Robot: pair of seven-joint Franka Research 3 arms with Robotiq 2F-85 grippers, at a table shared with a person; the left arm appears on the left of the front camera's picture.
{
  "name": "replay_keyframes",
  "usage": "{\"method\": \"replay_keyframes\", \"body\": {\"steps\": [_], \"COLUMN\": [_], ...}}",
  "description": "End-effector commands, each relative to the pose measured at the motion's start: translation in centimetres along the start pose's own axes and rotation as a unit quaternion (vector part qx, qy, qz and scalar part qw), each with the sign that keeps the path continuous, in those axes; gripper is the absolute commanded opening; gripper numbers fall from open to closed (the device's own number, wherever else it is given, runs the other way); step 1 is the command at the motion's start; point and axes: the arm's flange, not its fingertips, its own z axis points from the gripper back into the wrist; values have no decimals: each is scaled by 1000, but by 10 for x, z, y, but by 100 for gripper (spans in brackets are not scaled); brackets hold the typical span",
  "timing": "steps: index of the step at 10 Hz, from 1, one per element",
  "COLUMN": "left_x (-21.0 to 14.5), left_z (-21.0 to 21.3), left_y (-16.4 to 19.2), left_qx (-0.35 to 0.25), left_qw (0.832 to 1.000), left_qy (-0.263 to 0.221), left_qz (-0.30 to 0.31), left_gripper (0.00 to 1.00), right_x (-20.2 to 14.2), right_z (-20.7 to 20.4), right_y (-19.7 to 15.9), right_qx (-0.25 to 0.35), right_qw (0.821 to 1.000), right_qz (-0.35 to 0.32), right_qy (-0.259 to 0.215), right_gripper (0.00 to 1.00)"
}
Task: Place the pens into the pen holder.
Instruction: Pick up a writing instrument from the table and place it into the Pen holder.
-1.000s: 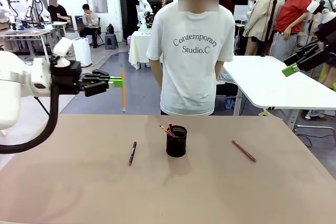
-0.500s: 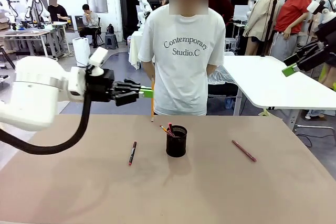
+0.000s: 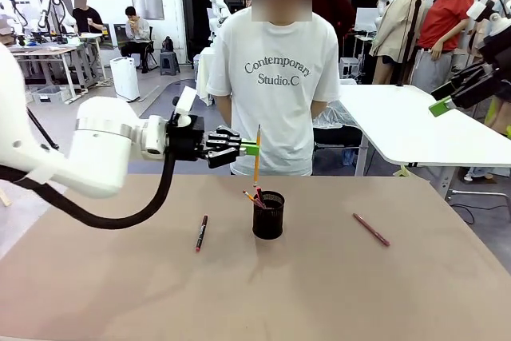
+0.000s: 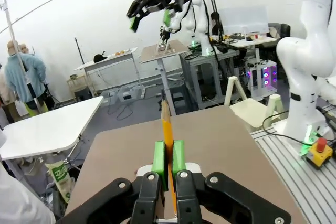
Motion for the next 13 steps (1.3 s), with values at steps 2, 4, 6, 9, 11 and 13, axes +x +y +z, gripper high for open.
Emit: {"method": "replay_keyframes", "body": {"steps": [2,4,6,9,11,13], "left_x": [-14,-15,-15,-30,-51,-68], "left_z": [-17,-10,-10,-14,-22,-31], "left_y": [31,22,22,33,41,46], "left_qx": [20,9,9,18,16,10], "left_qw": [999,1000,1000,999,1000,1000], "left_qy": [-7,3,3,-2,-10,-21], "left_qz": [27,10,10,36,5,19], "left_gripper": [0,0,0,0,0,0], "right_x": [2,2,2,2,2,2], "right_z": [1,1,1,1,1,1], "right_y": [1,1,1,1,1,1], "right_qx": [0,0,0,0,0,0], "right_qw": [1000,1000,1000,1000,1000,1000], "right_qz": [0,0,0,0,0,0], "right_qy": [-6,-6,-6,-6,-6,-6], "right_gripper": [100,100,100,100,100,100]}}
